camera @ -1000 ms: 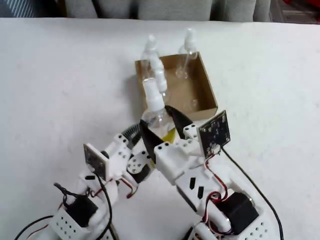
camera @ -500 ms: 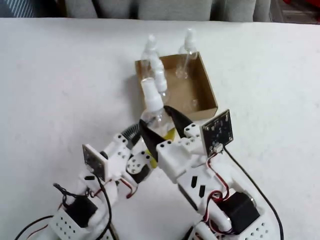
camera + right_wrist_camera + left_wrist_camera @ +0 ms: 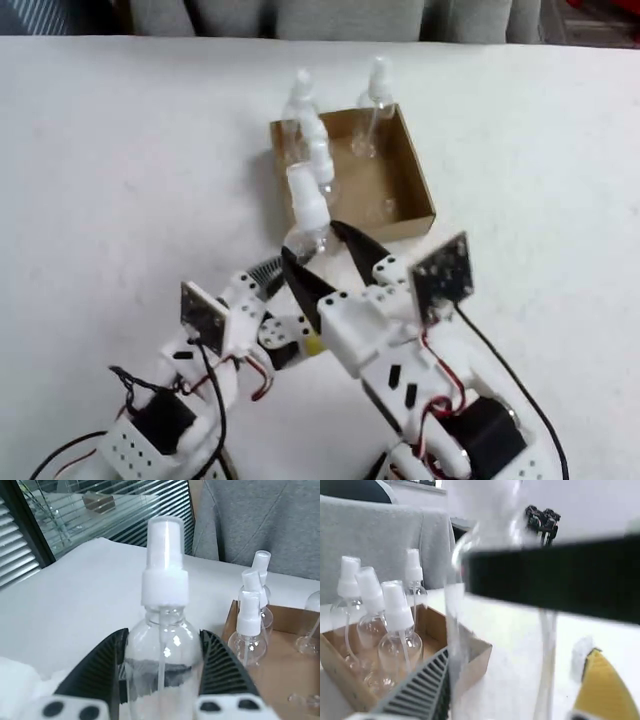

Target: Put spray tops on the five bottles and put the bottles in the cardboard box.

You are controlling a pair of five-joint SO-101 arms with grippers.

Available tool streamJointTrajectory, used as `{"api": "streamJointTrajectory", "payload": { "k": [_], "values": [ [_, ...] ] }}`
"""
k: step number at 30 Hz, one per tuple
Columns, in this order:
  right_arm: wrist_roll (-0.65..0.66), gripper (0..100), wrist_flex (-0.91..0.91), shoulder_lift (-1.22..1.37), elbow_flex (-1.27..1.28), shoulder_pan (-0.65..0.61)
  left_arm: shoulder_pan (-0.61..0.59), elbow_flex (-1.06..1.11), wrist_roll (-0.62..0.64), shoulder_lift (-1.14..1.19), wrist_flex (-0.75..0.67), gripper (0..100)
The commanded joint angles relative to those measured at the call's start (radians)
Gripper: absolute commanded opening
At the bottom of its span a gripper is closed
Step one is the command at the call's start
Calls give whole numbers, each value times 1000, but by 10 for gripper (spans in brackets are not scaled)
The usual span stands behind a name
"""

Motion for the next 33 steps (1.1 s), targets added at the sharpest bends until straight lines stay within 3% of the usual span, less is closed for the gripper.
{"api": "streamJointTrajectory", "payload": {
  "k": [1, 15, 22, 33],
  "values": [
    [9, 15, -2, -4, -41, 13, -5, -2, 0, -7, 8, 377],
    [2, 15, 2, -13, -23, 65, -12, -2, -8, -7, 38, 377],
    [0, 15, 139, -13, -110, 61, -13, -2, -8, -7, 43, 377],
    [8, 15, 154, -62, -109, 64, -13, -2, -8, -5, 43, 377]
  ]
}}
